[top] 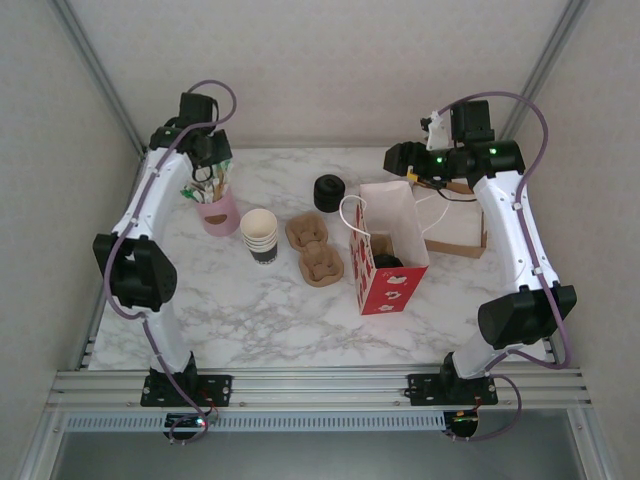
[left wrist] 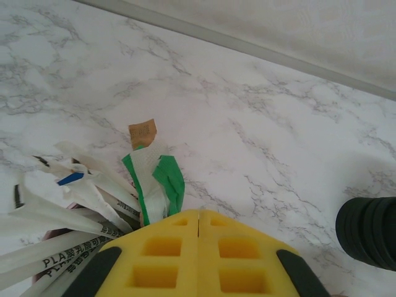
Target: Pack the takeout coffee
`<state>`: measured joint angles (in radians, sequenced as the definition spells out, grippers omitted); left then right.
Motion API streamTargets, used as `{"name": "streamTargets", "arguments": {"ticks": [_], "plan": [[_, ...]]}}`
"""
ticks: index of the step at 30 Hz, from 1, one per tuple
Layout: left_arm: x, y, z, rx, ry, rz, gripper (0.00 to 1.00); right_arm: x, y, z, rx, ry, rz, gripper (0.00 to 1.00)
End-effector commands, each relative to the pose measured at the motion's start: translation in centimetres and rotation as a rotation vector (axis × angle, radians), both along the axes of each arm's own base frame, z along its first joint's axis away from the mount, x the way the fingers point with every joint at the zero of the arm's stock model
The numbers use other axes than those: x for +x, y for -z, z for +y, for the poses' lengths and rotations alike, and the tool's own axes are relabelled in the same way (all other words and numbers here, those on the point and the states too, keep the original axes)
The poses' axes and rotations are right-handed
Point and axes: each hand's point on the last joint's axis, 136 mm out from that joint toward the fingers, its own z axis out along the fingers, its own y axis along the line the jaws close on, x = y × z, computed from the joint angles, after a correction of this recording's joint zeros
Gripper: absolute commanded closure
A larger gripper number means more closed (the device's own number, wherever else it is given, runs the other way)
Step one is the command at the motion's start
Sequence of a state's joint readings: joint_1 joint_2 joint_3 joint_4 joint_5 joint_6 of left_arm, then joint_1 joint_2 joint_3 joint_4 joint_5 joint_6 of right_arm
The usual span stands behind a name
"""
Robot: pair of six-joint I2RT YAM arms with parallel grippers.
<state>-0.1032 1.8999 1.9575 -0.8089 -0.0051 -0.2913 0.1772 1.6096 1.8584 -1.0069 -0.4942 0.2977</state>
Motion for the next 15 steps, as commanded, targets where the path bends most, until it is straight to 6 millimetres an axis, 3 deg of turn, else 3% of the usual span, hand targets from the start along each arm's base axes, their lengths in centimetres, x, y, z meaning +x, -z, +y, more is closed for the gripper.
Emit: {"name": "streamTargets", "arguments": {"ticks": [1, 7, 15], "plan": [[-1.0, -3.4, 0.6, 0.021, -0.022, -0.06, 0.95, -0.9, -0.8, 0.1, 0.006, -0.018, -0.022, 0.24], [-1.6, -5.5, 0.9, 0.027, -0.025, -0.108, 0.98, -1.0, -1.0, 0.1, 0.009, -0.016, -0.026, 0.25], [-3.7, -13.6, -1.2, -0.013, 0.057, -0.327, 1.0, -1.2, -2.4, -0.2, 0.008, 0.008, -0.067, 0.24]]}}
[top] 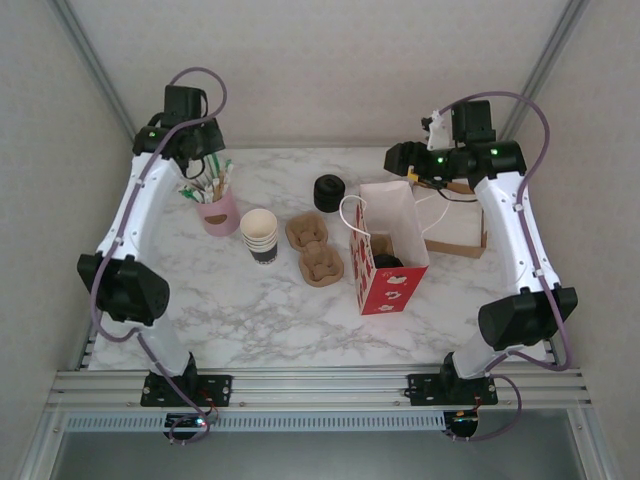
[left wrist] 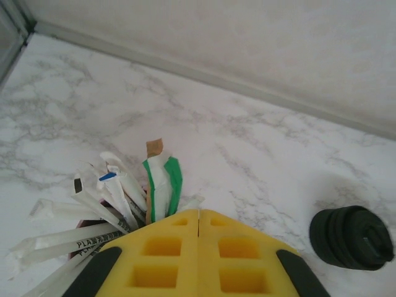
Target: Pack the takeout coffee
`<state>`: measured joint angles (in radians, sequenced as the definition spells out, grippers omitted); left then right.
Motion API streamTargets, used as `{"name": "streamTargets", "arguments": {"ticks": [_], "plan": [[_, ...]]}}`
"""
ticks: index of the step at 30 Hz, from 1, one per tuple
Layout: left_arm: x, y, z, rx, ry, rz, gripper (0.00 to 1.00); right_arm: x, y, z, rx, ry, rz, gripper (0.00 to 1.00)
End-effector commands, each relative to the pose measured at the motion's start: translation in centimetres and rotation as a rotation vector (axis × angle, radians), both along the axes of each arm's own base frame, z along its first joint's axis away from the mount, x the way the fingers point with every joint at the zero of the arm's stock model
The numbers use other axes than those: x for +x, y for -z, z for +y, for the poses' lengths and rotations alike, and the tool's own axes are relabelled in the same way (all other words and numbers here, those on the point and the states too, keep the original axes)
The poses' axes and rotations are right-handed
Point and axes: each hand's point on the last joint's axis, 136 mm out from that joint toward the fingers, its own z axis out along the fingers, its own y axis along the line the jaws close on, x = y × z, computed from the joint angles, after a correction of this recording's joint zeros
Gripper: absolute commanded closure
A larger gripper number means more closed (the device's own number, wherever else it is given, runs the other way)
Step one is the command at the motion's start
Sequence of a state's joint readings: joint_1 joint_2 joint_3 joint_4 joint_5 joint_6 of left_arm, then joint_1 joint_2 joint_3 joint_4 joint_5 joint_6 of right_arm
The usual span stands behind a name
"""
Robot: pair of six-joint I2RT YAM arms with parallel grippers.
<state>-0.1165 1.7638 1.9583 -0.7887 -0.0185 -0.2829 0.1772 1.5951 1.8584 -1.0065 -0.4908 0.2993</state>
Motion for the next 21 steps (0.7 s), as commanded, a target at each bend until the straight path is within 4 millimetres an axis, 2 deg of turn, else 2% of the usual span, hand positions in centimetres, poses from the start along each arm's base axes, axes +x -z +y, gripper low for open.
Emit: {"name": "streamTargets", "arguments": {"ticks": [1, 9, 15, 21], "plan": [[-2.1, -7.7, -1.1, -0.014, 0.056, -0.199, 1.0, -1.1, -2.1, -0.3, 0.007, 0.009, -0.061, 0.24], [-6.0, -15.0, -2.3, -0.081, 0.146, -0.388, 1.0, -2.0, -4.5, -1.5, -0.002, 0.083, -0.144, 0.23], [-8.6, -19.6, -5.9, -0.21, 0.321, -0.497, 1.0, -3.4, -6.2, -4.0, -0.048, 0.207, -0.214, 0.22], [-11.5, -22.8, -10.8, -0.308, 0.51, -0.56, 1.0, -6.4, -7.2, -8.5, -0.149, 0.416, -0.273, 0.2]]}}
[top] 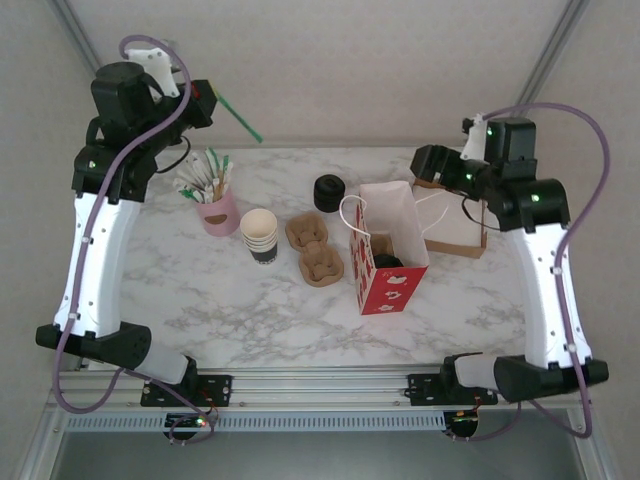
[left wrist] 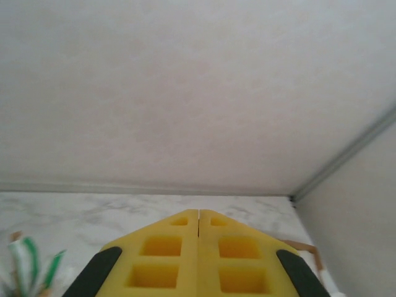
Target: Pack the takeout coffee
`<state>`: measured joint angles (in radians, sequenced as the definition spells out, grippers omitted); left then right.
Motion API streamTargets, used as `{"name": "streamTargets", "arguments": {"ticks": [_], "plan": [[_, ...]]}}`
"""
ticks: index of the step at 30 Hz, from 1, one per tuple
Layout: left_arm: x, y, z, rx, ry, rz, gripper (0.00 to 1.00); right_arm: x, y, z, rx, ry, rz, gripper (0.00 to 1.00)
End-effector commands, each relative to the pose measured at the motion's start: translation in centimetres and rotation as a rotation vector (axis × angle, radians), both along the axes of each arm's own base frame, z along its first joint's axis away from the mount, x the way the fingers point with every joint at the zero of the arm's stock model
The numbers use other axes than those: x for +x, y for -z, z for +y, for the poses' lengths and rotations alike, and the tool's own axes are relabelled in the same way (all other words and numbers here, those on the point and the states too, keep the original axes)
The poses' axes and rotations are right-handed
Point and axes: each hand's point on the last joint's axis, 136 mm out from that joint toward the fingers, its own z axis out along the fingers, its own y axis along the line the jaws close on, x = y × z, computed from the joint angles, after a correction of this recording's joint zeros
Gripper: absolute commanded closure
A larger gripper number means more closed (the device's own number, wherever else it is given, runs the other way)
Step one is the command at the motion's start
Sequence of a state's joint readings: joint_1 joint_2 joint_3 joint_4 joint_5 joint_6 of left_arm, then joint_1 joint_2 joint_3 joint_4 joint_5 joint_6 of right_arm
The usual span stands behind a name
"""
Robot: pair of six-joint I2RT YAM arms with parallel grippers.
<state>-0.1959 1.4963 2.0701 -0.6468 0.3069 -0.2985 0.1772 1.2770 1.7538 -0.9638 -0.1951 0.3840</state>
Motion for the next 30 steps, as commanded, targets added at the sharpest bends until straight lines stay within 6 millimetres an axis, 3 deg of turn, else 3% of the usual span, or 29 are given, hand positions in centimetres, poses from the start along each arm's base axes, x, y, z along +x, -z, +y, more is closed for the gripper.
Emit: {"name": "streamTargets", "arguments": {"ticks": [1, 6, 15, 20, 30], "plan": [[-3.1, -3.4, -4.0, -0.068, 0.182, -0.084, 1.0, -1.7, -0.5, -3.8, -0.07, 0.193, -0.028, 0.2], [-5.8, -4.6, -9.1, -0.094, 0.357, -0.111, 1.0, -4.4, 1.1, -7.5, -0.151, 0.36, 0.032, 0.19], [-9.9, -4.9, -17.4, -0.099, 0.602, -0.121, 1.0, -7.3, 3.4, -8.6, -0.168, 0.394, 0.099, 0.17], [-10.4, -2.4, -21.2, -0.042, 0.666, -0.057, 1.0, -8.1, 4.2, -9.1, -0.174, 0.412, 0.125, 0.16], [-7.4, 6.3, -27.3, 0.195, 0.565, 0.058, 1.0, -8.3, 5.9, -8.4, -0.116, 0.381, 0.178, 0.15]]}}
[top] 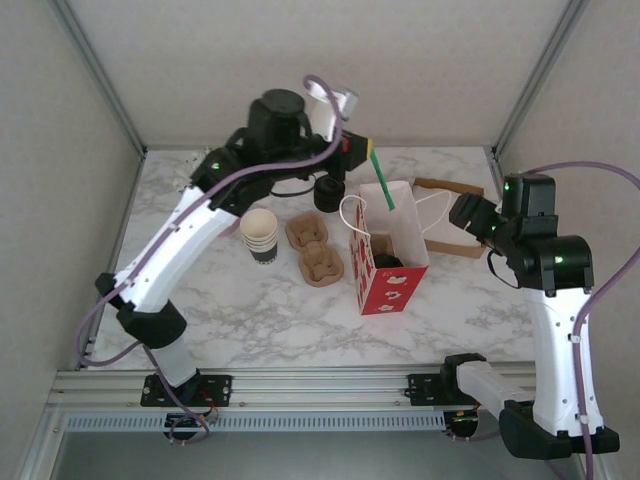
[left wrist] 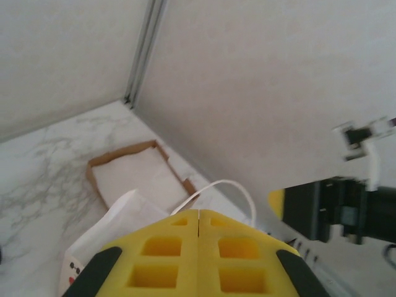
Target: Pack the takeout coffee
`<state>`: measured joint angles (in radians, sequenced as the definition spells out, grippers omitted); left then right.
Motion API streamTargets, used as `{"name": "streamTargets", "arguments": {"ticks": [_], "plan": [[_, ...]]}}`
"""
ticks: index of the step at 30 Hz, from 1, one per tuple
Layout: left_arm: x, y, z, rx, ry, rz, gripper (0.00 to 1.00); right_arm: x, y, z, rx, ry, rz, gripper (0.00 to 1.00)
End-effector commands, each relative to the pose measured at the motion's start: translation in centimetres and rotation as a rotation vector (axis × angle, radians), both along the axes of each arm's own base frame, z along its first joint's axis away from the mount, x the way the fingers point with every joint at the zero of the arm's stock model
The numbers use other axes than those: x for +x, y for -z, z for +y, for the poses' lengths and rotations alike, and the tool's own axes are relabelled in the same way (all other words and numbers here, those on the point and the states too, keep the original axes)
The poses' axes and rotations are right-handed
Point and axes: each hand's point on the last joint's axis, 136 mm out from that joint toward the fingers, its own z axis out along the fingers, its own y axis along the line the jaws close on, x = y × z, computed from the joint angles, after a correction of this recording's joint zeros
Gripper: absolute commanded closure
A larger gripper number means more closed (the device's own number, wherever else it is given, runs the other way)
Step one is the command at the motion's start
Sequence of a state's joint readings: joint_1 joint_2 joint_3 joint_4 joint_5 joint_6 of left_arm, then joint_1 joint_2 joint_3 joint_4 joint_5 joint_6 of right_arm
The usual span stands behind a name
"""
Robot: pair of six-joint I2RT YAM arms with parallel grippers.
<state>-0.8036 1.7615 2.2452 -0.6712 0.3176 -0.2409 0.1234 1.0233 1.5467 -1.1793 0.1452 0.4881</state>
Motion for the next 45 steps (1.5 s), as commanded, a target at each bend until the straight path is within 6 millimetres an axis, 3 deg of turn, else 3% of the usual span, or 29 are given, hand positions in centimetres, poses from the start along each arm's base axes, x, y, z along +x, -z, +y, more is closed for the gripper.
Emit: {"name": "streamTargets", "arguments": {"ticks": [1, 11, 22, 24, 27, 29, 33, 36, 41, 45], "plan": [[1.2, 2.3, -1.1, 0.118, -0.081, -0.053, 1.0, -0.4, 0.9, 0.3, 0.047, -0.005, 0.025, 0.15], [4.1, 10.0, -5.2, 0.39, -0.191, -0.14, 1.0, 0.1, 3.1, 0.2, 0.134, -0.006, 0.062, 0.14], [3.4, 16.8, -8.4, 0.493, -0.076, -0.059, 1.0, 1.3, 4.0, 0.6, 0.288, -0.034, 0.043, 0.14], [3.2, 17.8, -8.9, 0.497, -0.052, -0.036, 0.9, 1.6, 4.2, 0.7, 0.311, -0.041, 0.041, 0.13], [2.9, 17.1, -9.2, 0.467, -0.034, -0.018, 0.77, 1.9, 4.5, 0.7, 0.325, -0.04, 0.041, 0.13], [2.5, 15.6, -9.3, 0.424, -0.018, -0.018, 0.62, 2.1, 4.7, 0.5, 0.328, -0.038, 0.045, 0.13], [2.3, 12.2, -8.9, 0.331, 0.008, -0.028, 0.47, 2.6, 5.0, 0.4, 0.33, -0.035, 0.051, 0.13], [2.7, 9.5, -8.0, 0.257, 0.013, -0.038, 0.41, 3.2, 5.3, 0.1, 0.326, -0.028, 0.06, 0.13], [4.4, 5.5, -5.7, 0.136, 0.0, -0.058, 0.23, 4.3, 5.8, -0.9, 0.291, 0.006, 0.077, 0.14], [6.8, 3.8, -3.6, 0.052, -0.014, -0.044, 0.11, 5.6, 5.8, -2.0, 0.256, 0.034, 0.082, 0.13]]}}
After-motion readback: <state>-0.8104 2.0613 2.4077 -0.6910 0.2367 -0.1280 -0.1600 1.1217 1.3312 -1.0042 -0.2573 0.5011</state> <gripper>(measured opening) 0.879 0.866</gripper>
